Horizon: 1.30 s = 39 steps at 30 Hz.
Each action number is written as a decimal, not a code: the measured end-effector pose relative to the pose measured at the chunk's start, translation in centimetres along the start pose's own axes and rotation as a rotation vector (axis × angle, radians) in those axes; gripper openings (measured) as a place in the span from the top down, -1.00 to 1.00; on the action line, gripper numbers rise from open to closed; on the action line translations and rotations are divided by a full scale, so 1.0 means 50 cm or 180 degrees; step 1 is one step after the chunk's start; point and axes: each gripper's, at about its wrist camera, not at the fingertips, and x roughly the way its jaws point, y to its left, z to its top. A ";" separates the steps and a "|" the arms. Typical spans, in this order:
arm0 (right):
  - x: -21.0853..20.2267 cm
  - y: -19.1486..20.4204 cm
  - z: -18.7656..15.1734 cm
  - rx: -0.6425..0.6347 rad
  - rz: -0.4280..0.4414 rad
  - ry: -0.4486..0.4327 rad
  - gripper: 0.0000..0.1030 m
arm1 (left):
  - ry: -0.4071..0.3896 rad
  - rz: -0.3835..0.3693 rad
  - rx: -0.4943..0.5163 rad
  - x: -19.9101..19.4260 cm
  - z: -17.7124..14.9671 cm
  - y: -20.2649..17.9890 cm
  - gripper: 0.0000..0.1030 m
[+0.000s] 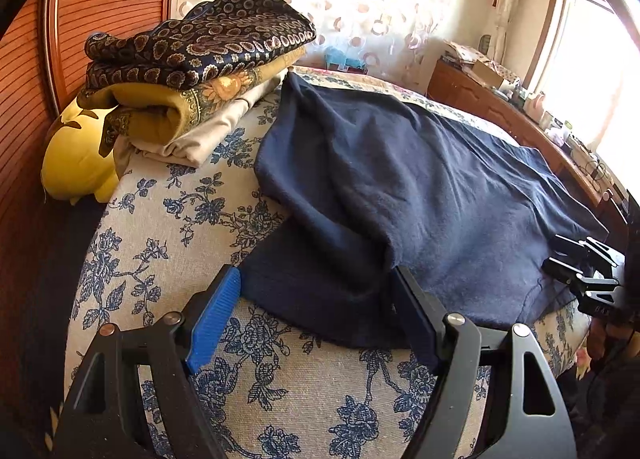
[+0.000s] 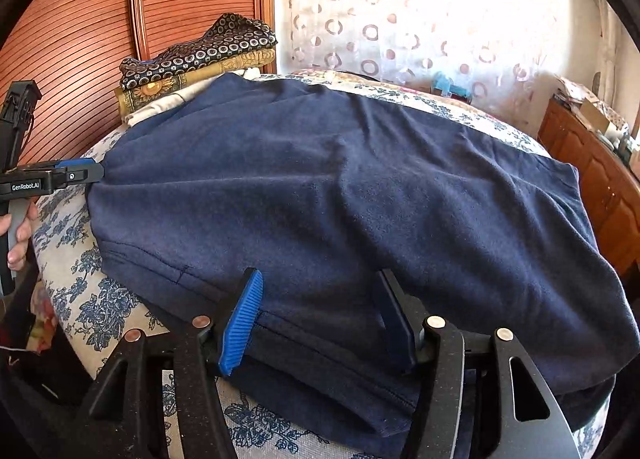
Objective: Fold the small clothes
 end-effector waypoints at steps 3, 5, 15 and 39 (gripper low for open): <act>-0.004 0.003 -0.010 -0.0008 0.0010 -0.0017 -0.21 | -0.0002 -0.0078 -0.0030 -0.001 -0.001 -0.004 -0.50; -0.011 0.003 -0.020 -0.0007 0.0009 -0.0029 -0.22 | -0.0001 -0.0193 -0.0080 -0.002 -0.001 -0.003 -0.50; -0.021 0.004 -0.026 0.0002 0.0007 -0.0049 -0.22 | 0.0042 -0.0218 -0.0032 0.009 0.006 -0.029 0.20; -0.154 -0.122 -0.072 0.0406 -0.0169 -0.0267 -0.22 | -0.0264 -0.1172 0.0740 -0.051 0.168 -0.304 0.83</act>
